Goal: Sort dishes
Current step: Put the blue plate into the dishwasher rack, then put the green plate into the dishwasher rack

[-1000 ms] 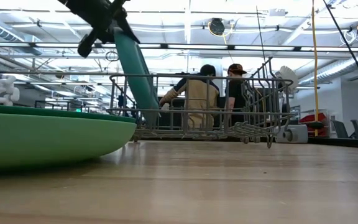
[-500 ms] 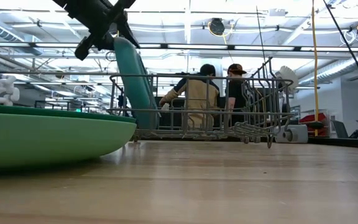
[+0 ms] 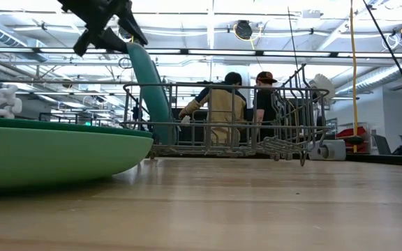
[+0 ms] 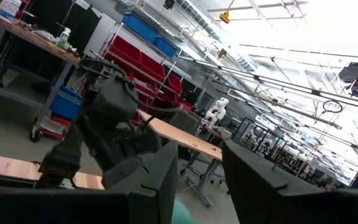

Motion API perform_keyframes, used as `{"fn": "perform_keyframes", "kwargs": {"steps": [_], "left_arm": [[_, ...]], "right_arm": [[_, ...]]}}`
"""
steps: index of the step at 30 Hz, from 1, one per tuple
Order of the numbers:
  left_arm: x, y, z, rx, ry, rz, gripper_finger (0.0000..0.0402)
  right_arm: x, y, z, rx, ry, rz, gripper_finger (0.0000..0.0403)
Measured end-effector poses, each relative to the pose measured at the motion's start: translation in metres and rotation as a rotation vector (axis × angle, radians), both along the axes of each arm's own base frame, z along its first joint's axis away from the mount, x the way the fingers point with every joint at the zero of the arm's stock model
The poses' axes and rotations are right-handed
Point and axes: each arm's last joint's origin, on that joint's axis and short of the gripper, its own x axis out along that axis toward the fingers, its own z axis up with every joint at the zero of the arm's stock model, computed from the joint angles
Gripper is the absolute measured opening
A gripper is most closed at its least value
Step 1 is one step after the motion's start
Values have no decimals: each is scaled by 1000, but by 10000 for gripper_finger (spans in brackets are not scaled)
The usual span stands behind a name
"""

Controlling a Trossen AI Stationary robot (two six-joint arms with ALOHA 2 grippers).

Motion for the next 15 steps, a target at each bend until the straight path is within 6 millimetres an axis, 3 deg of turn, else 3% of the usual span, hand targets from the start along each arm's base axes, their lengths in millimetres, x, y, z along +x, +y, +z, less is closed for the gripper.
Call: {"fn": "perform_keyframes", "kwargs": {"steps": [8,15], "left_arm": [[-28,0,18,121,34,-47,178],[-43,3,22,144,58,-23,178]], "right_arm": [[0,0,0,0,0,0,118],[2,-3,-1,40,-13,4,118]]}}
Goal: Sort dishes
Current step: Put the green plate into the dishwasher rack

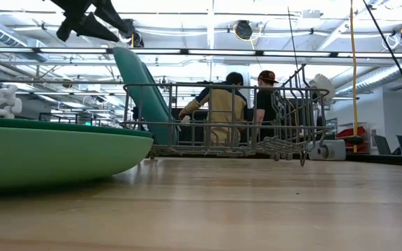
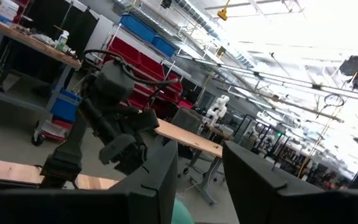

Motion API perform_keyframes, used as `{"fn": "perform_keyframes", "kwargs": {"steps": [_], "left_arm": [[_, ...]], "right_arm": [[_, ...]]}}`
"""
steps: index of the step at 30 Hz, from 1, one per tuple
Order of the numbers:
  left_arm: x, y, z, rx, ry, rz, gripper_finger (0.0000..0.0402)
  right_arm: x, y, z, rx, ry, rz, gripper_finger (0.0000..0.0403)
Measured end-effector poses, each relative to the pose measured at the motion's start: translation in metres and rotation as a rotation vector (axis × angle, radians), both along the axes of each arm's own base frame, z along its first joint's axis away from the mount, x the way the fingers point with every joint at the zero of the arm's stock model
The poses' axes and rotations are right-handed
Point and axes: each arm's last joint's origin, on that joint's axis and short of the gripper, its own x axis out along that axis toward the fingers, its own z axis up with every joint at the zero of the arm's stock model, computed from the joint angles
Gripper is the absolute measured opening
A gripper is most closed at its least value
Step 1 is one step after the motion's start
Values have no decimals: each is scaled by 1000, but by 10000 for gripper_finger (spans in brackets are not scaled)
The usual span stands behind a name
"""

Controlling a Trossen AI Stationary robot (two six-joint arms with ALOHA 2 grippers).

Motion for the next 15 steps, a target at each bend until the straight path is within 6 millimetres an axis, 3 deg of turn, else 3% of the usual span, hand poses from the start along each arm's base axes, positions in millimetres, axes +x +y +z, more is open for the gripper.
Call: {"fn": "perform_keyframes", "kwargs": {"steps": [9,15], "left_arm": [[-27,4,17,74,-61,5,177],[-38,6,16,120,23,-32,177]], "right_arm": [[6,0,-18,133,81,45,118],[7,1,-20,177,82,56,118]]}}
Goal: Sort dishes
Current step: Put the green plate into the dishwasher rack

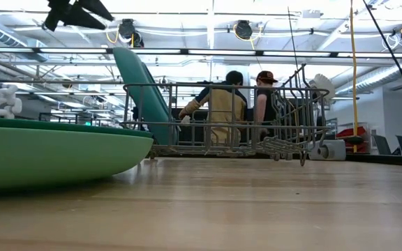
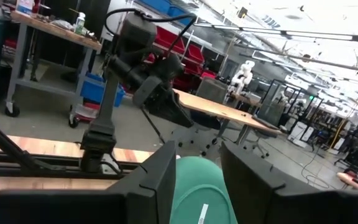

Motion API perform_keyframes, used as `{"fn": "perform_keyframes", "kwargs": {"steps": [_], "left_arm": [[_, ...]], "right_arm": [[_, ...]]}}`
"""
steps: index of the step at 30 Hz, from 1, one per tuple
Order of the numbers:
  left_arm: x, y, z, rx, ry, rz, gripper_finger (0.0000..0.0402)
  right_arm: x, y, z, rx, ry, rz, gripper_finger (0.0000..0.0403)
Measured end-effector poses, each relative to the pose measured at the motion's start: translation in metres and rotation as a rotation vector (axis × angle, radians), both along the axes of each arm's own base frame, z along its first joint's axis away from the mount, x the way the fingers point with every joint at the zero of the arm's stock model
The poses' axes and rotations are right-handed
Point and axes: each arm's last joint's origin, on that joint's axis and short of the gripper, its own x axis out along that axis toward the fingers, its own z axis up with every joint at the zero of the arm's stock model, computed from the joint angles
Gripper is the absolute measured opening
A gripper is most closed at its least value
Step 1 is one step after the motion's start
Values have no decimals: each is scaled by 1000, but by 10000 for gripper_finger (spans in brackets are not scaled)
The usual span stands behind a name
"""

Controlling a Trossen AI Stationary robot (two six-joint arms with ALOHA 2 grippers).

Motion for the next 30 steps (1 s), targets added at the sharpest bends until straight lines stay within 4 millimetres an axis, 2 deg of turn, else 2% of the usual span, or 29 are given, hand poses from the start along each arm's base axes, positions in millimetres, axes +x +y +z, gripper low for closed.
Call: {"fn": "perform_keyframes", "kwargs": {"steps": [3,7,10,13,16,20,24,30], "left_arm": [[-1,0,-2,4,25,-13,177],[0,-3,1,-9,25,-146,177],[3,-10,2,-8,49,-369,177],[7,-19,-2,-79,83,-621,177],[11,-29,-15,-204,190,-762,177],[19,-43,-40,-359,430,-806,177],[33,-61,-58,-436,588,-878,177],[52,-90,-82,-486,737,-1038,177]], "right_arm": [[0,0,0,1,-2,0,118],[0,0,0,1,-1,0,118],[0,0,0,-1,0,0,118],[0,0,0,-5,2,-1,118],[0,0,0,-18,12,-2,118],[0,0,-1,-26,20,-4,118],[1,-1,-1,-29,22,-7,118],[1,-1,-1,-28,21,-7,118]]}}
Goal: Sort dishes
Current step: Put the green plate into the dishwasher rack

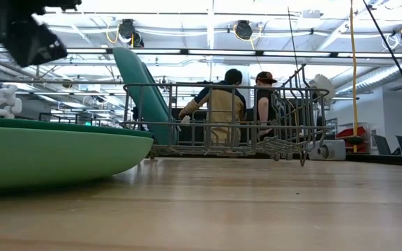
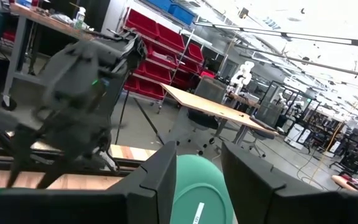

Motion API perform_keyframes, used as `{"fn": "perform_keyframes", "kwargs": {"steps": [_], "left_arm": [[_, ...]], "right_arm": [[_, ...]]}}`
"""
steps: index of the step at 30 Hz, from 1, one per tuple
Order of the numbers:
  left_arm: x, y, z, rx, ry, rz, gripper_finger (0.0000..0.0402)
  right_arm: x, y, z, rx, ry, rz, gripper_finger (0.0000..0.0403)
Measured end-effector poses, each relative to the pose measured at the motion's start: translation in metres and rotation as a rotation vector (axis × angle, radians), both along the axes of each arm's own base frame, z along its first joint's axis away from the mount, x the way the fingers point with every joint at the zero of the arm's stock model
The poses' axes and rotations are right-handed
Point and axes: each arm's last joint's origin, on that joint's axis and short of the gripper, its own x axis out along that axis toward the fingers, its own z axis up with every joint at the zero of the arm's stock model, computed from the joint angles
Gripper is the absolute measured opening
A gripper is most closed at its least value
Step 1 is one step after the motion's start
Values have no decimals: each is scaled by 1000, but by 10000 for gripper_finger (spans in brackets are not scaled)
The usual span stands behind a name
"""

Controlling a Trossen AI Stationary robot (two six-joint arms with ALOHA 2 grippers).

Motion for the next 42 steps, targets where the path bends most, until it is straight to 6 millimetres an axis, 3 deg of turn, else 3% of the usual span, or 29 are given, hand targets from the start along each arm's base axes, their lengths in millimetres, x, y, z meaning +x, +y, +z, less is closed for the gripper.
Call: {"fn": "perform_keyframes", "kwargs": {"steps": [5,12,23,35,42], "left_arm": [[5,-21,-19,2,98,-124,177],[7,-65,-29,-30,-7,-305,177],[-4,-103,-52,22,28,-356,177],[-5,-117,-79,112,77,-348,177],[-4,-117,-82,133,75,-341,159]], "right_arm": [[0,0,0,1,-1,0,118],[0,0,0,7,-3,1,118],[0,0,0,17,-7,2,118],[0,0,0,22,-9,3,118],[0,0,0,22,-9,3,118]]}}
